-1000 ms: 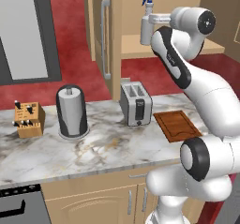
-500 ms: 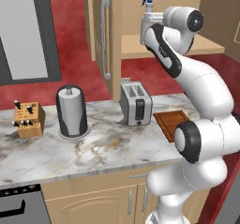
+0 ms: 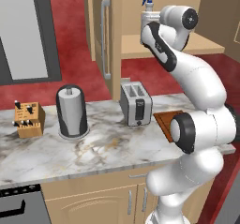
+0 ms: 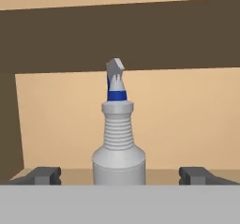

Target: Grab the spray bottle from the cabinet, then place it next to the cutting board for sanitizing. Then grab the dish brush from the countertop next to the sink and place it next to the cutting board.

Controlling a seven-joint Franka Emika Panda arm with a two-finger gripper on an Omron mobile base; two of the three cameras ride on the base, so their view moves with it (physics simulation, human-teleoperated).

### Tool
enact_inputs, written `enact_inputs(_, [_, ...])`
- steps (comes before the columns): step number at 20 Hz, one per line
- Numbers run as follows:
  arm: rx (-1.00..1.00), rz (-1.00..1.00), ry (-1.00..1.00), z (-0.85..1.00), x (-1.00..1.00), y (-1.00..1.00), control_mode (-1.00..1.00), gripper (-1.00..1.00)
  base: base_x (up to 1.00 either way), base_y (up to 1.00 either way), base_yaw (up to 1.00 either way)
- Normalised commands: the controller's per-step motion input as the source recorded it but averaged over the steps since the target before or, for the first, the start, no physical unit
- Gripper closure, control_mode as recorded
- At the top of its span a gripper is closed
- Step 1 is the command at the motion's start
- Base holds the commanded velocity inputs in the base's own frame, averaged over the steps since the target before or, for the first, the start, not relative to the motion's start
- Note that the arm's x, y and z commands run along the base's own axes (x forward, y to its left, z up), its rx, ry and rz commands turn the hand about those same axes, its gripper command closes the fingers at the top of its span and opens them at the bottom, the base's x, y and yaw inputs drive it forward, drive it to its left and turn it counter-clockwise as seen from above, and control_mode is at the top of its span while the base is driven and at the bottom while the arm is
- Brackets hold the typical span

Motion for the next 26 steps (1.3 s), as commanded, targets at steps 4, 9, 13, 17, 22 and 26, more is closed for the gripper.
enact_inputs(4, [0.00, 0.00, 0.02, 0.00, 0.31, 0.00, -1.00, -1.00, 0.00, 0.00, 0.00])
enact_inputs(9, [0.00, 0.00, 0.01, -0.01, 0.25, 0.00, -1.00, -1.00, 0.00, 0.00, 0.00])
enact_inputs(13, [0.00, 0.00, 0.00, -0.14, 0.17, 0.02, -1.00, -1.00, 0.00, 0.00, 0.00])
enact_inputs(17, [0.00, 0.00, 0.00, -0.22, 0.13, 0.01, -1.00, -1.00, 0.00, 0.00, 0.00])
enact_inputs(22, [0.00, 0.00, 0.03, -0.20, 0.15, 0.00, -1.00, -1.00, 0.00, 0.00, 0.00])
enact_inputs(26, [0.00, 0.00, 0.03, -0.21, 0.19, 0.00, -1.00, -1.00, 0.00, 0.00, 0.00])
